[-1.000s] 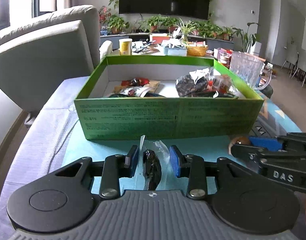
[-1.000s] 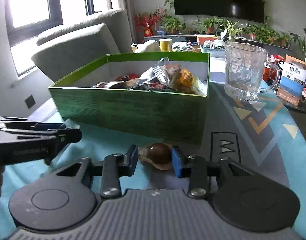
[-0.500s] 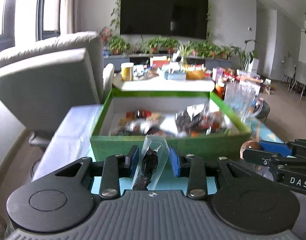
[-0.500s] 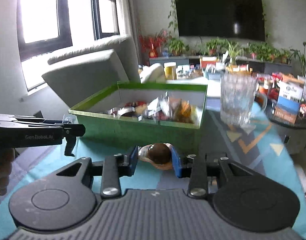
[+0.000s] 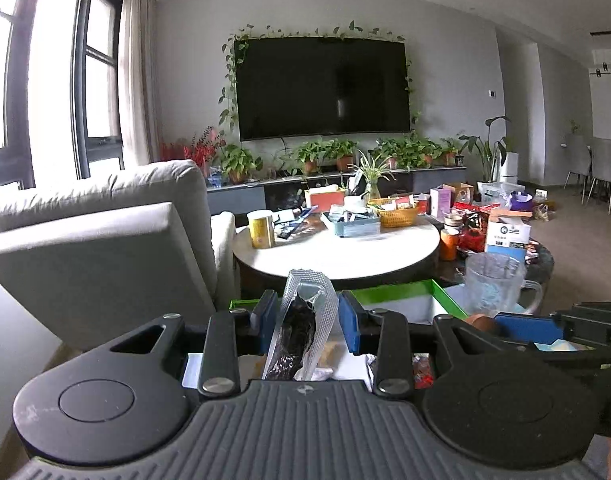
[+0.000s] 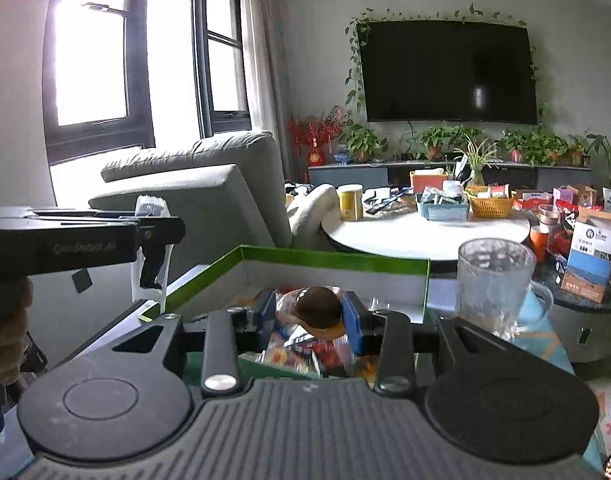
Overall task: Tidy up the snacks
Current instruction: 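Carry the black packet over the box while the right tool carries the brown chocolate there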
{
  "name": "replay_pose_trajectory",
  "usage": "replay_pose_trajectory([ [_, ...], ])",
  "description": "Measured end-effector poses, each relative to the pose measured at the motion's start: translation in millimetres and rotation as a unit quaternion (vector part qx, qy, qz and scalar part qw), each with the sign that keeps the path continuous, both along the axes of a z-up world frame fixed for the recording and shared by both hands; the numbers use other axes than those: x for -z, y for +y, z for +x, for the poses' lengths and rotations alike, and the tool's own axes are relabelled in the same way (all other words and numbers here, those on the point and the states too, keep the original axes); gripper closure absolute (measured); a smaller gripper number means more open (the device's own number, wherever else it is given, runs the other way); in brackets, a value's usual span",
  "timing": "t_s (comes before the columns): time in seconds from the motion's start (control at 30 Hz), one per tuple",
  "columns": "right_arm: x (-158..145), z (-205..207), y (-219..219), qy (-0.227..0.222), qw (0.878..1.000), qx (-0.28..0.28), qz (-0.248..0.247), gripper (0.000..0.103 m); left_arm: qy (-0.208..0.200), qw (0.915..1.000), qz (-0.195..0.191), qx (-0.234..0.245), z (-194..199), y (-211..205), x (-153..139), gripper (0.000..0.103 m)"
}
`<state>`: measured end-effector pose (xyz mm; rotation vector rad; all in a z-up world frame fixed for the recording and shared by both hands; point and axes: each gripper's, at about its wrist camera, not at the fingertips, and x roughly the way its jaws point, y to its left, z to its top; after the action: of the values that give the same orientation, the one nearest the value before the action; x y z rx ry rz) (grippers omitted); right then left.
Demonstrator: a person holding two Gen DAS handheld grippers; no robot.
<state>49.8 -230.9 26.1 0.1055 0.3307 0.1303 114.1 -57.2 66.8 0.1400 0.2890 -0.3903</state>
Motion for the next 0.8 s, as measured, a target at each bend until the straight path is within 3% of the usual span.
replay_pose_trajectory([
  [0.23, 1.4, 17.6, -3.2, -0.001, 1.0, 0.005, 0.002, 0.065, 0.015, 0.9997, 0.017, -0.004, 25.0, -7.8, 13.6, 0.072],
  [0.8, 23.8, 62.6, -9.9, 0.045, 0.999, 0.025, 0.008, 0.065, 0.072, 0.9968, 0.035, -0.008, 69.3, -17.7, 53.9, 0.071],
])
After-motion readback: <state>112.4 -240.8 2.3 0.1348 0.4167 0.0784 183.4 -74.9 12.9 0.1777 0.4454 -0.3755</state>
